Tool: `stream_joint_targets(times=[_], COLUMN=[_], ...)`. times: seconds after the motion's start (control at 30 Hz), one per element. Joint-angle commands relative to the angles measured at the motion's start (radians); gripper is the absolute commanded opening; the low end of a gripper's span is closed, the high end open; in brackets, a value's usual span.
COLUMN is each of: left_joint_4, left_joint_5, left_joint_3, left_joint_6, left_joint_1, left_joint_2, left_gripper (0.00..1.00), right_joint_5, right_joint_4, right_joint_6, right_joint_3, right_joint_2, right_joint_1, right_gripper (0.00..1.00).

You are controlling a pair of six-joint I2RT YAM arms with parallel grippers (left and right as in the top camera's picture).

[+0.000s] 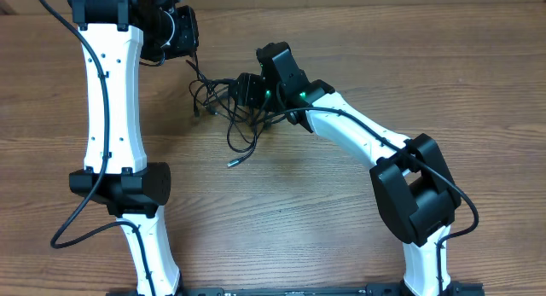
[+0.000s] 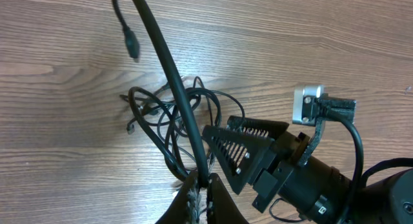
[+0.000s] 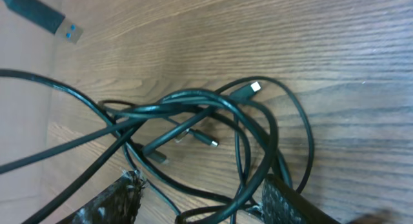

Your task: Untangle cables

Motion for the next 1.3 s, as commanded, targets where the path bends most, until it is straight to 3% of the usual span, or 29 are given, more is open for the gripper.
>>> stream_joint_targets(times=[0.0,0.17,0.3,0.37,0.4,0.63,0.77,0.87,1.03,1.2,1.27], left_joint_4=[-0.002,0.005,0.002,-0.003,-0.004,-0.006,-0.004,0.007,0.018,0.029,0.039], left_joint_5=[0.074,0.092,0.091,0.091,0.091,0.065,-0.047,-0.086,-0.176,-0.082,-0.057], left_joint_3=[0.014,0.014,0.014,0.014,0.014,0.014,0.014,0.014,0.014,0.014,0.014], left_joint_6=[0.01,0.027,0.027,0.027,0.027,0.055,-0.036,-0.034,-0.109,-0.101,-0.102], left_joint_1=[-0.008,-0.008,-0.008,-0.008,-0.008,-0.008,-0.007,-0.007,-0.007,-0.011,-0.013], left_joint_2=[0.008,0.008,0.008,0.008,0.008,0.008,0.008,0.008,0.008,0.008,0.008], left_gripper=[0.04,0.04,0.04,0.04,0.04,0.04,0.04,0.04,0.04,0.05,0.09], right_joint_5=[0.073,0.091,0.089,0.089,0.089,0.055,0.055,0.062,0.266,0.29,0.27], right_joint_4=[0.007,0.055,0.094,0.1,0.097,0.029,-0.028,-0.078,-0.183,-0.244,-0.29], right_joint_6=[0.003,0.004,0.003,0.003,0.002,-0.089,-0.179,-0.242,-0.246,-0.245,-0.245], right_joint_3=[-0.004,-0.006,-0.006,-0.006,-0.006,-0.004,-0.004,-0.004,-0.004,-0.004,-0.016], right_joint_2=[0.008,0.032,0.036,0.036,0.036,-0.053,-0.232,-0.382,-0.573,-0.621,-0.591], right_joint_1=[-0.002,-0.002,-0.002,-0.002,-0.002,-0.049,-0.095,-0.127,-0.15,-0.15,-0.147], right_gripper=[0.57,0.52,0.28,0.08,0.04,0.04,0.04,0.04,0.04,0.04,0.27])
